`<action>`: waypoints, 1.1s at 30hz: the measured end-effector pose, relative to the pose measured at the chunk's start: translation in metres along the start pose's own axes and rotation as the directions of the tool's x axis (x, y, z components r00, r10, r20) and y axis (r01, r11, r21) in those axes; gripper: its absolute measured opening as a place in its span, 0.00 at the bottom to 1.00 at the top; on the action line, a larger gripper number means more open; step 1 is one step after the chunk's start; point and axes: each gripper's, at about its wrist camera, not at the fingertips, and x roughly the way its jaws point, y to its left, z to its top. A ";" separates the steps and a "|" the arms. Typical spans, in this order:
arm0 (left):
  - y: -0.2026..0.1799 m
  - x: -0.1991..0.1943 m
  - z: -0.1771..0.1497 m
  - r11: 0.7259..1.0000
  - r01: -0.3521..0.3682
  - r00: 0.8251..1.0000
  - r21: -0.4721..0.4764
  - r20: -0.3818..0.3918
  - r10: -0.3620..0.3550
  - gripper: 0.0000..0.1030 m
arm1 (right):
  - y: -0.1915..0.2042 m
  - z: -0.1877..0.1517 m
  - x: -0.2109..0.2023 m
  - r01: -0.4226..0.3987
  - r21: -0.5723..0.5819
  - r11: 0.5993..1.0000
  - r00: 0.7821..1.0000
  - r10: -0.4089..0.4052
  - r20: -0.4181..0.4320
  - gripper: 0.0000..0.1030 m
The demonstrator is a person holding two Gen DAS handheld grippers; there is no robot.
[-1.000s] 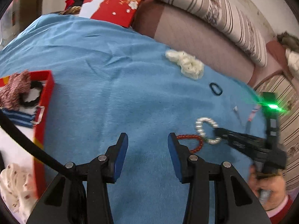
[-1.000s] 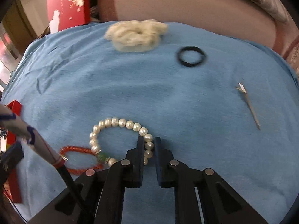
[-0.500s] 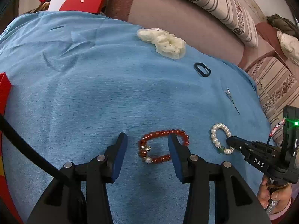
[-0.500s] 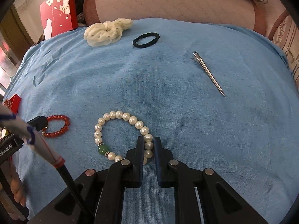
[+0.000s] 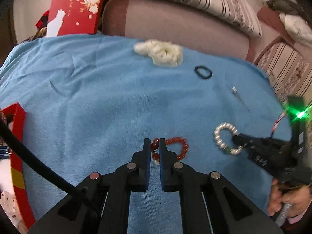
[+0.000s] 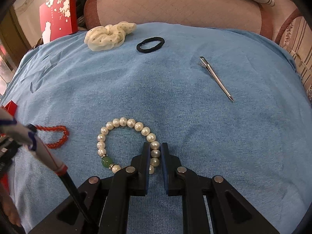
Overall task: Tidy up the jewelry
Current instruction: 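Carry the red bead bracelet and pearl bracelet over the tray with both tools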
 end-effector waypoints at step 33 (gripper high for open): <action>0.048 -0.085 -0.002 0.989 -0.092 0.982 -0.116 0.155 0.109 0.07 | 0.041 0.004 -0.078 -0.004 -0.031 1.000 0.994 0.008 0.106 0.11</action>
